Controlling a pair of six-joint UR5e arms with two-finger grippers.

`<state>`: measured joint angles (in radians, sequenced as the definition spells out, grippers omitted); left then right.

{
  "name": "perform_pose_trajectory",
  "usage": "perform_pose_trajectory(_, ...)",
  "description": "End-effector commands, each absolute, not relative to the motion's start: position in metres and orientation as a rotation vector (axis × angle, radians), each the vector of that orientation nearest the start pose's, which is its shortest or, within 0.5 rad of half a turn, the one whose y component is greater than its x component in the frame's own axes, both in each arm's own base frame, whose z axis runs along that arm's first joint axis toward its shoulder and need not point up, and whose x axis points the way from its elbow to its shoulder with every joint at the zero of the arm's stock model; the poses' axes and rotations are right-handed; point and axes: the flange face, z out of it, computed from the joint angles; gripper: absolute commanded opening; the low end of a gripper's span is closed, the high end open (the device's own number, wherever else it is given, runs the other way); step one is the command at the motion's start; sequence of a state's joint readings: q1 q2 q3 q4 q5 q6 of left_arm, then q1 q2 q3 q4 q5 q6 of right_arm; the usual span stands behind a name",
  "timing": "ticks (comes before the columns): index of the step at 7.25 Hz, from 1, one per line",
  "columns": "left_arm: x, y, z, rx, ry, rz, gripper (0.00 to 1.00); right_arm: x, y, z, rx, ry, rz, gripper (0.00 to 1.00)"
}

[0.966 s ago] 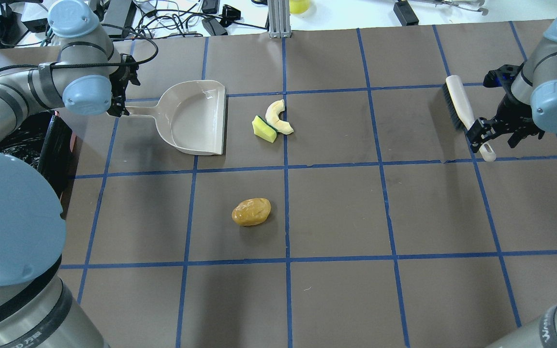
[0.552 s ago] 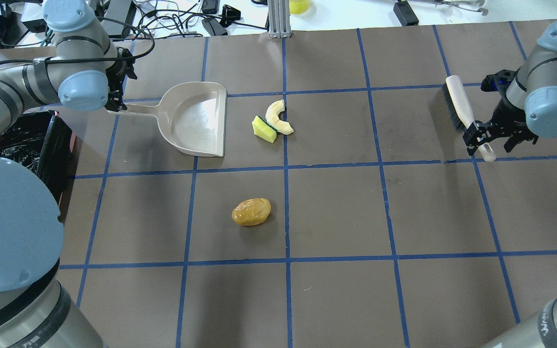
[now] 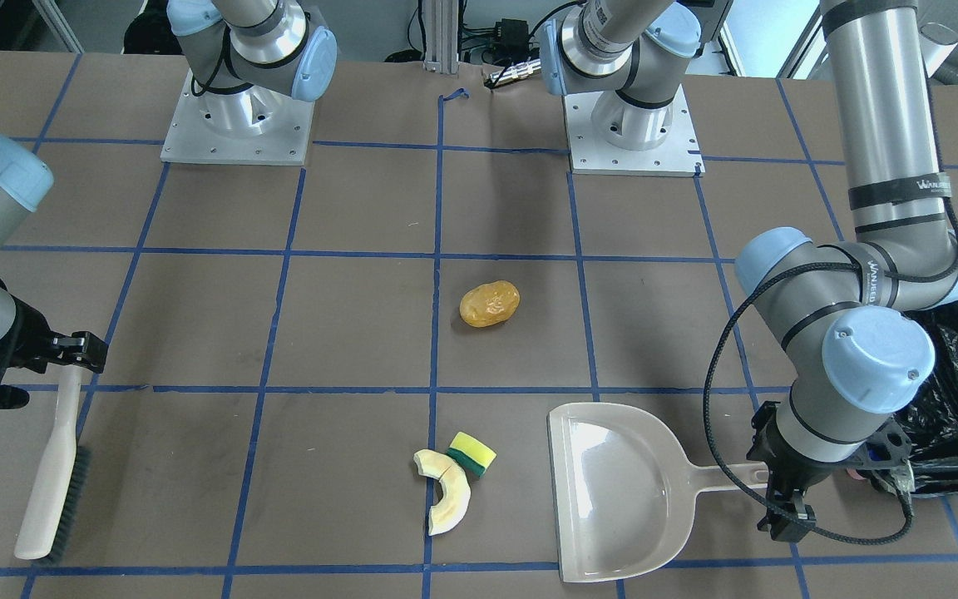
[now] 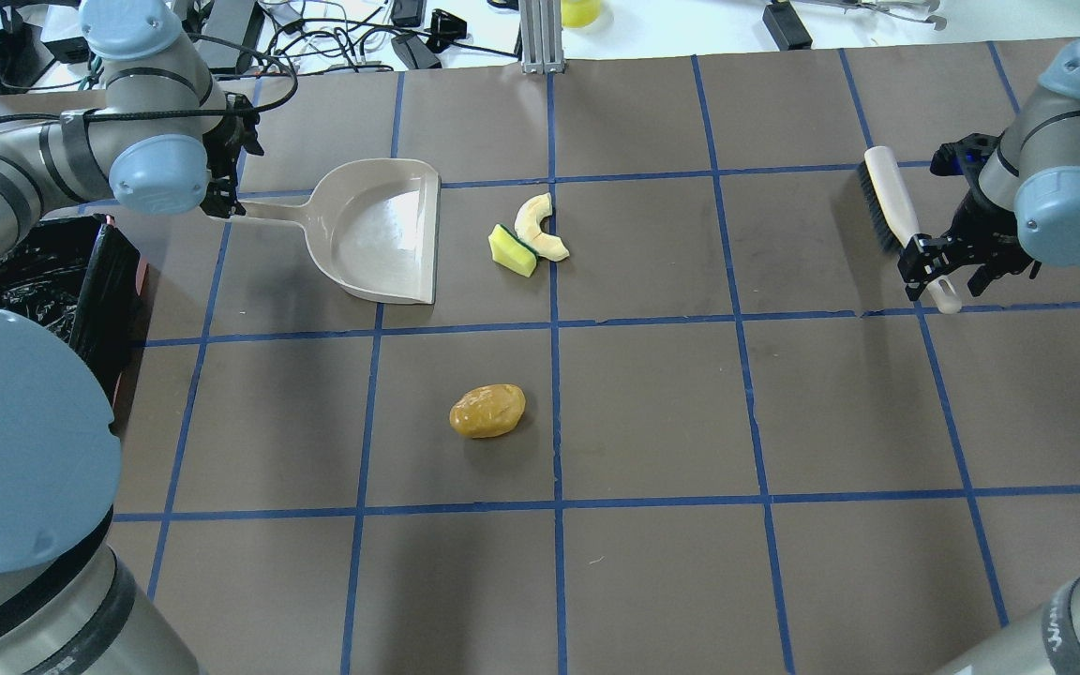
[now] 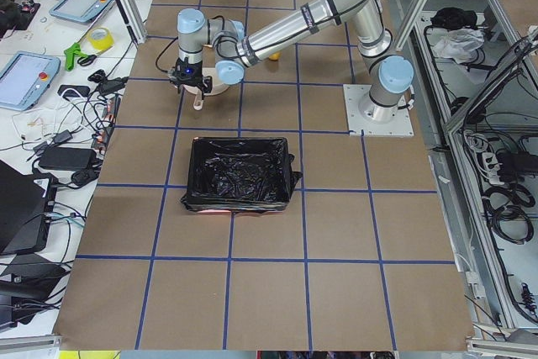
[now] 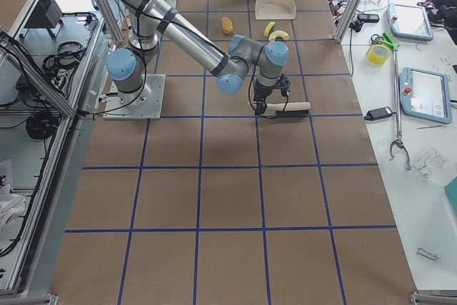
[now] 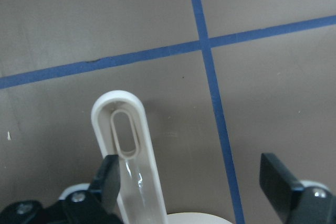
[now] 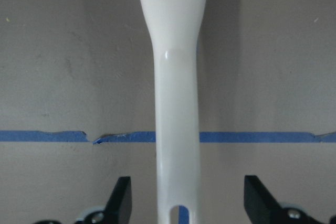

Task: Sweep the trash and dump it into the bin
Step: 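Lift the brush with the right gripper while the left gripper holds the dustpan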

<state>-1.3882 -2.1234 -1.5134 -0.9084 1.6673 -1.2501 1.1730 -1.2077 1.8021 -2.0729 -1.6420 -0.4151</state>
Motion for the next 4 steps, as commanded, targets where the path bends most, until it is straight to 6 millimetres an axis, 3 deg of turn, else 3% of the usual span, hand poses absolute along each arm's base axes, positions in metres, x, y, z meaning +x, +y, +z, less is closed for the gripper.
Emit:
perform_pose_trajectory(1, 0.002, -0.689, 0.249, -2.077, 2.308, -0.220, 0.92, -0.102, -0.572, 0.233, -0.034, 3.167, 0.171, 0.78)
perform_pose_trajectory(2, 0.002, -0.690, 0.242, -2.080, 2.302, -0.204, 0.92, -0.102, -0.572, 0.235, -0.034, 3.168, 0.169, 0.74)
perform_pose_trajectory(3, 0.002, -0.690, 0.239, -2.084, 2.296, -0.198, 0.93, -0.102, -0.572, 0.234, -0.036, 3.165, 0.173, 0.62)
perform_pose_trajectory(4, 0.002, -0.690, 0.239, -2.085, 2.294, -0.196, 0.89, -0.102, -0.572, 0.233, -0.039, 3.165, 0.173, 0.39)
